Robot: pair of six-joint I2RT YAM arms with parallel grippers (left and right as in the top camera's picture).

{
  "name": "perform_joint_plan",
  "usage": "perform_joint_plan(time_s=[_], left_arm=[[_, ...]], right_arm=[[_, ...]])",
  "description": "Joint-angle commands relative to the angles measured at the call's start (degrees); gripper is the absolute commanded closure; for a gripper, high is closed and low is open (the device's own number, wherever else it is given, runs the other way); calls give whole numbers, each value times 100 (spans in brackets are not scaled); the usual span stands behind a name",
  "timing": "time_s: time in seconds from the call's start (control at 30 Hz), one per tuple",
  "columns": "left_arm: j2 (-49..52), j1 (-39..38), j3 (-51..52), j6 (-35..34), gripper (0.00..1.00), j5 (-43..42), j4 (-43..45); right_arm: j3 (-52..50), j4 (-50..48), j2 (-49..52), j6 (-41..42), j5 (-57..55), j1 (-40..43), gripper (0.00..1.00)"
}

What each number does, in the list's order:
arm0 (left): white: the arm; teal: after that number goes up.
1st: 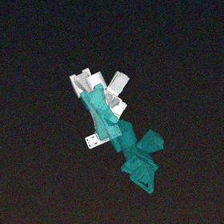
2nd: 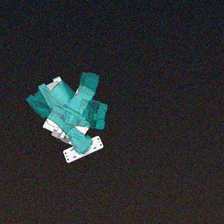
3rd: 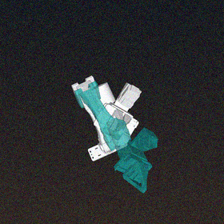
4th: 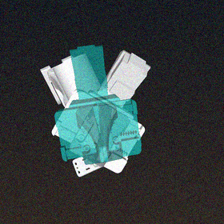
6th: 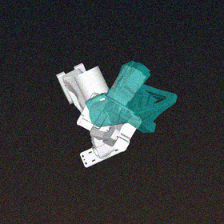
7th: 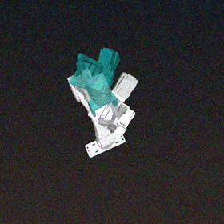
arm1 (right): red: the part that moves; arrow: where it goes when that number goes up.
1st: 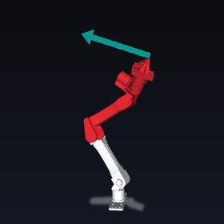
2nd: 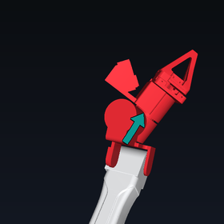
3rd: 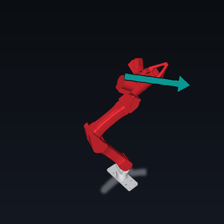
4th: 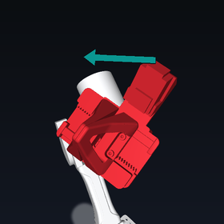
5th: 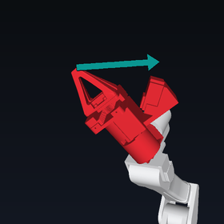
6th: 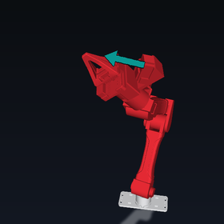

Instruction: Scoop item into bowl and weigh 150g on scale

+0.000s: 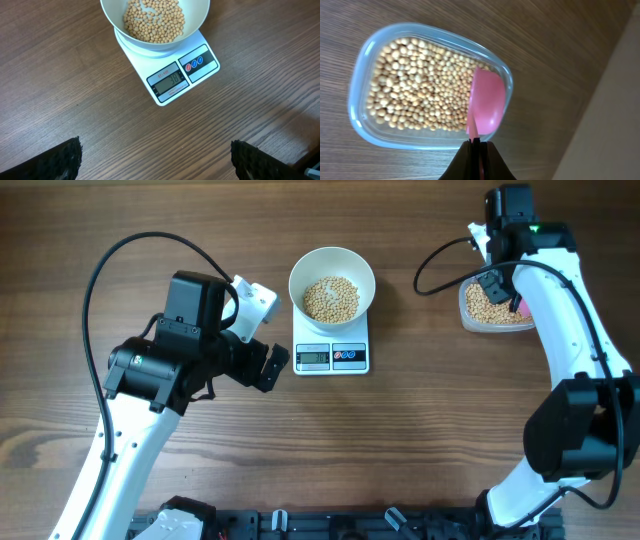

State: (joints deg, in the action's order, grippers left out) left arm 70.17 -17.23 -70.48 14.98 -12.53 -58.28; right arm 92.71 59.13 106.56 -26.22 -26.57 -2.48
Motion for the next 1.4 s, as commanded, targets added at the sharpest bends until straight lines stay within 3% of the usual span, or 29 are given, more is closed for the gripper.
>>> perform_joint_plan(time_s=[0.0, 0.2, 0.47, 0.67, 1.37], left_arm=[[-9, 31, -63, 114, 0, -31, 17], [-9, 31, -63, 114, 0, -31, 17], [-9, 31, -63, 114, 0, -31, 17], [-9, 31, -63, 114, 0, -31, 17], [-9, 31, -63, 114, 0, -31, 17]], right_arm=[[-61, 90, 177, 74, 474, -181, 96], [-61, 184, 177, 146, 846, -625, 96], [-61, 520, 177, 785, 1600, -525, 96], [-57, 673, 175, 1132, 2118, -153, 96], [-57, 302, 160, 1134, 4529, 1543, 96]])
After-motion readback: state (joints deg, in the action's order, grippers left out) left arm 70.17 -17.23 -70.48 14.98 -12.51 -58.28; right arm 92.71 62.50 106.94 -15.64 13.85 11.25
